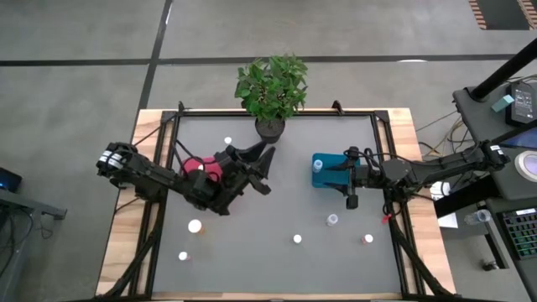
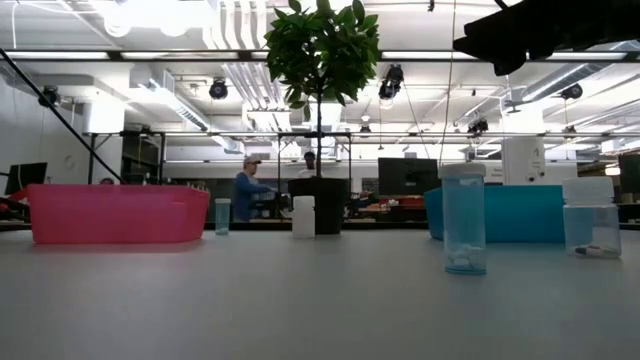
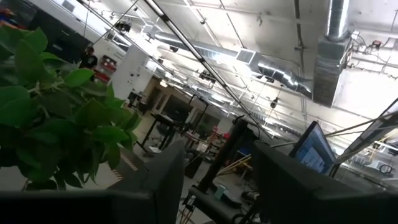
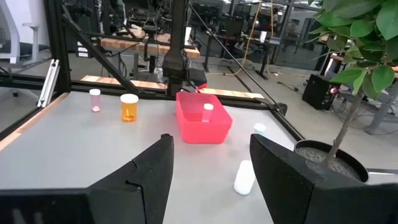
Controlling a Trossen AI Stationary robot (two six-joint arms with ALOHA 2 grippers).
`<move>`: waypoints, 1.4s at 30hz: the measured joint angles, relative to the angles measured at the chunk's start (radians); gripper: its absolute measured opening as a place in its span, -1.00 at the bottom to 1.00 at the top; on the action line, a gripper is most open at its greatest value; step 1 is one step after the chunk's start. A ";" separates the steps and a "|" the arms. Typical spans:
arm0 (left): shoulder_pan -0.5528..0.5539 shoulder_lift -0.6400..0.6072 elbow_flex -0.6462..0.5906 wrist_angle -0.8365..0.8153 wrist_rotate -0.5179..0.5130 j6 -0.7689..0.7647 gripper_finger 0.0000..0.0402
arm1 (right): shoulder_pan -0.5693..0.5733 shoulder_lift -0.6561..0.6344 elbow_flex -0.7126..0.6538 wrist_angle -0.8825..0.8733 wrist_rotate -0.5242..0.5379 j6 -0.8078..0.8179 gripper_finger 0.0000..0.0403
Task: Pick and place medicine bottles into bin by pill shape (circle, oval)
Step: Put the bottom blue tablet bottle into the red bin
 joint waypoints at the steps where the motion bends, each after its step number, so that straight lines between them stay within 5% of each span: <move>1: 0.000 0.000 0.001 0.000 0.000 0.000 -0.16 | 0.000 0.000 0.000 0.000 0.001 0.000 0.00; 26: 0.009 -0.002 -0.011 0.002 -0.020 -0.010 -0.16 | 0.000 0.000 0.000 -0.008 0.025 0.000 0.00; 31: -0.010 -0.025 -0.020 0.001 -0.052 0.206 -0.16 | 0.000 0.000 0.000 -0.008 0.025 0.006 0.00; 35: -0.040 -0.073 -0.018 -0.001 -0.282 0.397 -0.16 | 0.000 0.000 0.000 -0.008 0.025 0.017 0.00; 42: -0.090 -0.158 -0.052 -0.007 -0.501 0.861 -0.16 | 0.000 0.003 0.000 -0.008 0.025 0.074 0.00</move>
